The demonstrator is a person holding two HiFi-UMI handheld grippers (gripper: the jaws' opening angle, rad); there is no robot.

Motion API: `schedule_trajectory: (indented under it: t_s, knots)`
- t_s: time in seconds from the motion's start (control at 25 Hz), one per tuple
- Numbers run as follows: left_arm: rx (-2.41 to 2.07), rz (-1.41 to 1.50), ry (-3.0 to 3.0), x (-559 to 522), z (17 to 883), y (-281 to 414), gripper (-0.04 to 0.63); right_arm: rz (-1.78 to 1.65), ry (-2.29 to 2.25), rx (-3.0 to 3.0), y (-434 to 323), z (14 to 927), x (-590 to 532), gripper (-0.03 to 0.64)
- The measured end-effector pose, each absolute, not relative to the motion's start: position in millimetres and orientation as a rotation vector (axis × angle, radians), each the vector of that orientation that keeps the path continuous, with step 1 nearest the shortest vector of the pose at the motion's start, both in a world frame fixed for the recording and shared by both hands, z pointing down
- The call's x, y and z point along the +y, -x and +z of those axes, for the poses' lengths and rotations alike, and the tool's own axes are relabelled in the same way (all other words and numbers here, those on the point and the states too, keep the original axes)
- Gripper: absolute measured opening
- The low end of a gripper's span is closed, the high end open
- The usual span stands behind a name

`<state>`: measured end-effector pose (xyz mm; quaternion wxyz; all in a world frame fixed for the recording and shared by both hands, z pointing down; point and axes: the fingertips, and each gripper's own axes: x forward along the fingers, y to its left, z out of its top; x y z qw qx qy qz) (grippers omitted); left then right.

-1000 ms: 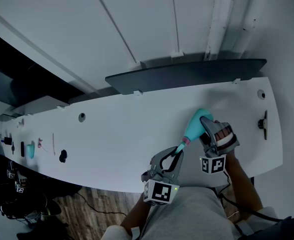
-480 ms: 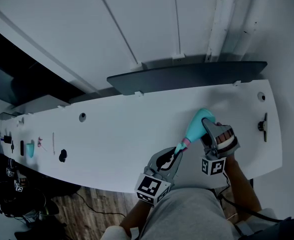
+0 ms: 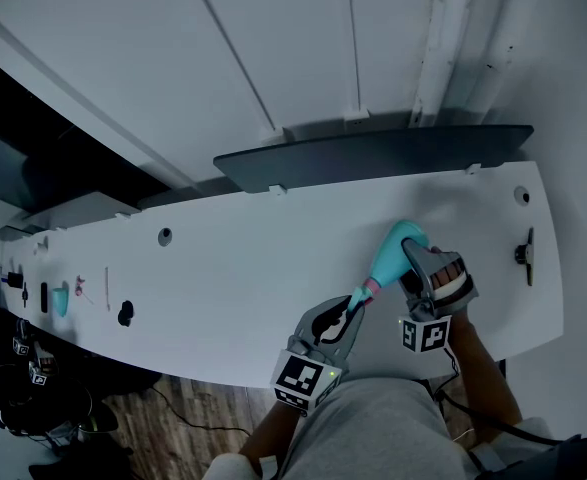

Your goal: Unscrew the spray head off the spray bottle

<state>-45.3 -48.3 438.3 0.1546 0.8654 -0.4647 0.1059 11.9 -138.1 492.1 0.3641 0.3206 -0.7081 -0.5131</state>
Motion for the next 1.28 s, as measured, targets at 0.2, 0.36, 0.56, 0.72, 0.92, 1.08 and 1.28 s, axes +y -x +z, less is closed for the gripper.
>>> schedule_trajectory:
  t_s: [0.2, 0.36, 0.56, 0.72, 0.92, 1.08, 1.28]
  knots:
    - [-1.441, 0.741, -2.692, -43.3, 440.5, 41.5, 0.223, -1.24, -0.778, -1.875, -13.5, 501.3, -139.7, 0.371]
    - [-1.562, 1.029, -2.829, -40.5, 428.6, 32.8, 0.264, -1.138, -0.776, -1.914, -16.3, 509.4, -141.5, 0.371]
    - [-1.58, 1.246, -2.969, -36.2, 419.6, 17.6, 0.245, -1.097, -0.737, -1.93, -15.5, 518.2, -140.3, 0.371]
    - [-1.525, 1.507, -3.048, -30.8, 421.6, 26.2, 0.245, -1.041, -0.735, -1.96, -20.3, 523.2, -141.4, 0.371]
    - [-1.525, 1.674, -3.01, -32.7, 434.6, 36.2, 0.244, -1.024, -0.724, -1.971, -20.1, 525.7, -139.8, 0.371]
    - [-1.556, 1.72, -3.036, -30.3, 433.9, 35.3, 0.178, -0.996, -0.719, -1.989, -20.1, 527.8, -140.5, 0.371]
    - [-1.455, 2.056, -3.0, -27.2, 456.3, 54.0, 0.22, -0.909, -0.6, -2.088, -15.3, 535.9, -128.6, 0.371]
